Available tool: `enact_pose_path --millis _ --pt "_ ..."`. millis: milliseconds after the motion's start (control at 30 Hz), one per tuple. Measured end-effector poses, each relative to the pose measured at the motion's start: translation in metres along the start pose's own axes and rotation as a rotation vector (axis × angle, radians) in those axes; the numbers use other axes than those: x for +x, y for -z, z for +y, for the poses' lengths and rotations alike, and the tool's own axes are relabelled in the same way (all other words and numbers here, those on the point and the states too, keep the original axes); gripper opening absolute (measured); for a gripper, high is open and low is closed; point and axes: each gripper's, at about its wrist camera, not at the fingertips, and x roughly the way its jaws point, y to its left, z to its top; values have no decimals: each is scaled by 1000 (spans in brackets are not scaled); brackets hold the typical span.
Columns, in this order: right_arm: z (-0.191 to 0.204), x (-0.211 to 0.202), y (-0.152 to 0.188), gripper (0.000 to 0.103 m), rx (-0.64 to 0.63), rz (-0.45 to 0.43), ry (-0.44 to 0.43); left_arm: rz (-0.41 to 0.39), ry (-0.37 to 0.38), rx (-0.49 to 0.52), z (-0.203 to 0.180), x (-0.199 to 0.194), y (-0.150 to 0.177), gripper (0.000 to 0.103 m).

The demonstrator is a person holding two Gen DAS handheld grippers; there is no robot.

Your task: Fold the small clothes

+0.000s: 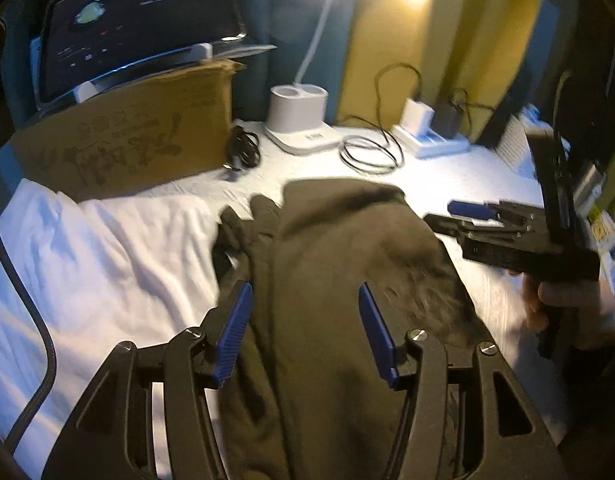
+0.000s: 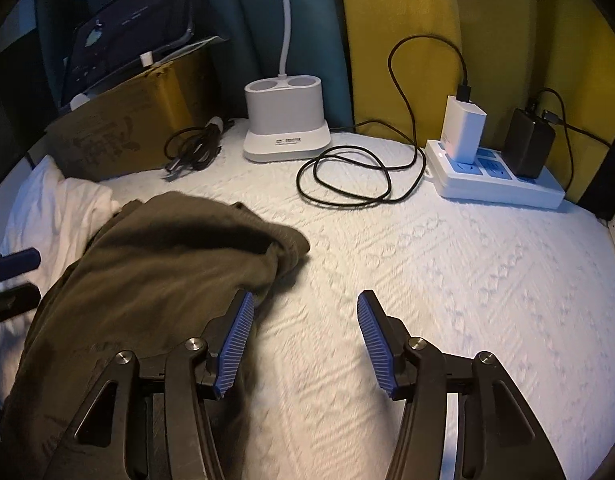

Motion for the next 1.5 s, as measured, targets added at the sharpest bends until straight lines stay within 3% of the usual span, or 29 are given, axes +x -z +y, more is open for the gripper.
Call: enact_pose_path --millis 167,233,267,667,1167,1500 --pt "6 -13 14 60 -11 -6 -4 69 -38 -1 -3 11 18 55" --pt "7 -19 20 77 -11 -12 6 87 -73 4 0 15 26 55" --pt "7 -21 22 79 -11 -15 12 92 -77 2 2 16 30 55" --pt "16 -46 57 79 -12 2 15 69 -134 13 -1 -5 46 56" --pt "48 -84 114 79 -88 39 -44 51 -160 -56 -8 -42 79 56" --pt "34 -95 148 79 -73 55 -20 48 -179 -76 -17 -58 96 56"
